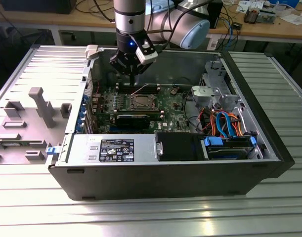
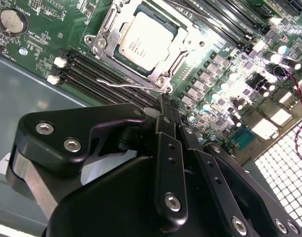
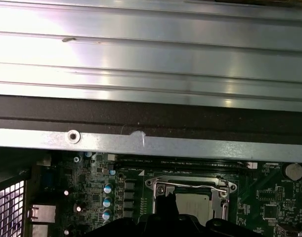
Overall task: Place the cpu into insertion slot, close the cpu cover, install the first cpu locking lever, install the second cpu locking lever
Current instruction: 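Install the first cpu locking lever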
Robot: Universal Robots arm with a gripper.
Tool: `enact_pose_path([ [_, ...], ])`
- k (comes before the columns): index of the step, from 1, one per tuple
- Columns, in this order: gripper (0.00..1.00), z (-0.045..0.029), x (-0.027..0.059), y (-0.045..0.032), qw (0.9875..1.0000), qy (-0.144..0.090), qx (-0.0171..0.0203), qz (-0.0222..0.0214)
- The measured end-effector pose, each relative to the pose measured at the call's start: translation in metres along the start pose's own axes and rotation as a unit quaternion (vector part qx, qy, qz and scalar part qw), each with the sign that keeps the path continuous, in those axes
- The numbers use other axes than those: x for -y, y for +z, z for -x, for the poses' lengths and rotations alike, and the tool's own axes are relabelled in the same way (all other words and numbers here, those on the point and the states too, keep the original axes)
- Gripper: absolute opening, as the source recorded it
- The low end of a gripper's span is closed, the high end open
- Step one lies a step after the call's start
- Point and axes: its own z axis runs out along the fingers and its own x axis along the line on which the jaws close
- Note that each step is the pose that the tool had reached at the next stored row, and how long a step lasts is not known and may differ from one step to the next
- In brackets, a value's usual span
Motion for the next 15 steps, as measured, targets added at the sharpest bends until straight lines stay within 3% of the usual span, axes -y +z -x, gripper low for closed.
enact_pose_path([
  [15,0.11,0.0000,-0.0001,0.0017,1.0000,0.000,0.0000,-0.0010],
])
